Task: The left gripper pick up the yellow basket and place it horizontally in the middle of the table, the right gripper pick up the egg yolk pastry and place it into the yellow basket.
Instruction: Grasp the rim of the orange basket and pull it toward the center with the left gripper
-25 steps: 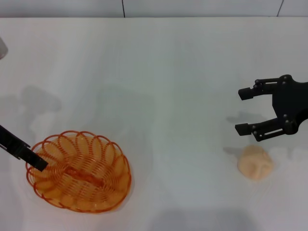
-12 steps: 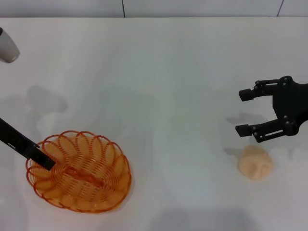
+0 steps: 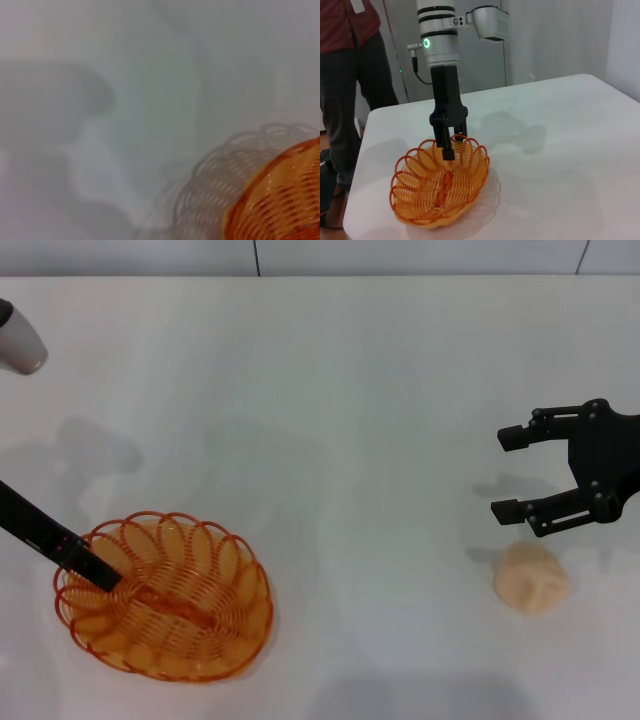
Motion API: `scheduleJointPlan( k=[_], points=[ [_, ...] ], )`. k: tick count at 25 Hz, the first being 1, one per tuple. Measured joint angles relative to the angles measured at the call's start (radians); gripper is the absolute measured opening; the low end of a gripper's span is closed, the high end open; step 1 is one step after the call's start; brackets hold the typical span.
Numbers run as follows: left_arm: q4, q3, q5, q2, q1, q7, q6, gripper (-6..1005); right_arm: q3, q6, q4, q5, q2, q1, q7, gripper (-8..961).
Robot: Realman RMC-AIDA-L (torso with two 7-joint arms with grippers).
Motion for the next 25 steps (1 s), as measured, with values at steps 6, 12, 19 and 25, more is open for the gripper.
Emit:
scheduleJointPlan(
  k=[6, 12, 19, 25],
  points=[
    [0.0, 0.031, 0.019, -0.003, 0.001, -0.027, -0.038, 456, 0.001, 0.0, 0.0, 0.0, -0.002, 0.0, 0.0, 857],
    [0.0, 0.032, 0.037, -0.005, -0.004, -0.031, -0.054, 309, 0.001, 0.001, 0.0, 0.0, -0.002, 0.0, -0.001, 857],
    [0.022, 0.028, 0.03, -0.009, -0.007, -0.032, -0.062, 235, 0.001, 0.002, -0.002, 0.0, -0.002, 0.0, -0.002, 857],
    [0.023, 0.018, 0.015, -0.007, -0.011, -0.036, -0.061, 179, 0.003, 0.002, -0.002, 0.0, -0.002, 0.0, -0.002, 857]
  ],
)
